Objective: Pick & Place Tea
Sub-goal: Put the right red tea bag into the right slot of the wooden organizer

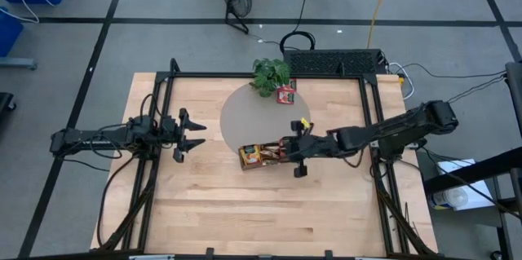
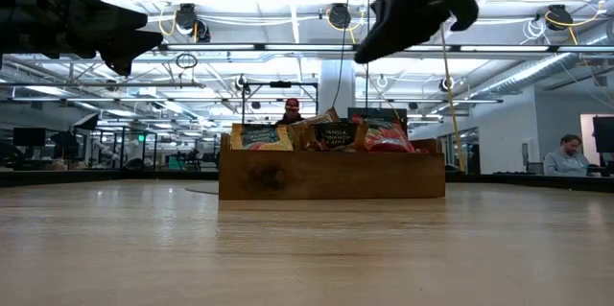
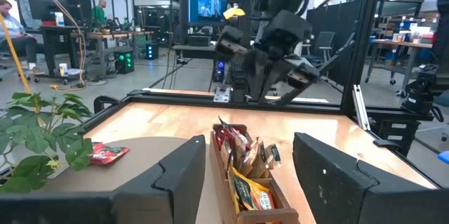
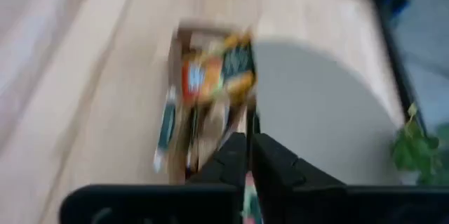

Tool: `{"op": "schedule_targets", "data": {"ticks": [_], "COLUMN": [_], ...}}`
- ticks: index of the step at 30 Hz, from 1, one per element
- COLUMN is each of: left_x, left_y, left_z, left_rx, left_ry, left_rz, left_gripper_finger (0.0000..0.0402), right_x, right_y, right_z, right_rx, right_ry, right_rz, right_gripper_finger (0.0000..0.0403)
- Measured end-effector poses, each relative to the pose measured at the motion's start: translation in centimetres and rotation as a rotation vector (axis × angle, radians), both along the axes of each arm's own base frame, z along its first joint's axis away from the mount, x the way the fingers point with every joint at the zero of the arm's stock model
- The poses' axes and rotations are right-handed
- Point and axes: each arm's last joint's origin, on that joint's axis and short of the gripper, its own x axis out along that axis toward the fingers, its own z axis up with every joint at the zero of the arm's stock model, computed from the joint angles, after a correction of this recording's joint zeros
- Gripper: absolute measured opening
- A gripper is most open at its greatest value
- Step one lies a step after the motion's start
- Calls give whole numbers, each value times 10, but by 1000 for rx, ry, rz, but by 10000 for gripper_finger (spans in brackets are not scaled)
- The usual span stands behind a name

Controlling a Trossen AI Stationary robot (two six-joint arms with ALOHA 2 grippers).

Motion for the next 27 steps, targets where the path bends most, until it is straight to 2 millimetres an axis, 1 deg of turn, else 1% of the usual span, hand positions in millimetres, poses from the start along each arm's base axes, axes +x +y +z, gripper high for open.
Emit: {"op": "schedule_targets", "data": {"ticks": [2,4,6,9,12,18,27], "left_x": [0,0,0,0,0,0,0], "left_y": [0,0,0,0,0,0,0], "left_z": [0,0,0,0,0,0,0], "left_rx": [0,0,0,0,0,0,0], "left_ry": [0,0,0,0,0,0,0], "left_rz": [0,0,0,0,0,0,0], "left_gripper_finger": [214,214,214,214,214,214,214], "right_x": [7,15,19,22,24,29,36], "right_y": [1,-1,-4,-8,-9,-8,-7], "right_z": [6,2,-13,-38,-49,-60,-84], "right_rx": [-28,-46,-32,-14,-22,-19,-7], "right_ry": [136,268,382,479,517,534,592], "right_rz": [2,-10,-17,-32,-45,-42,-57], "right_gripper_finger": [7,3,1,0,0,0,0]}}
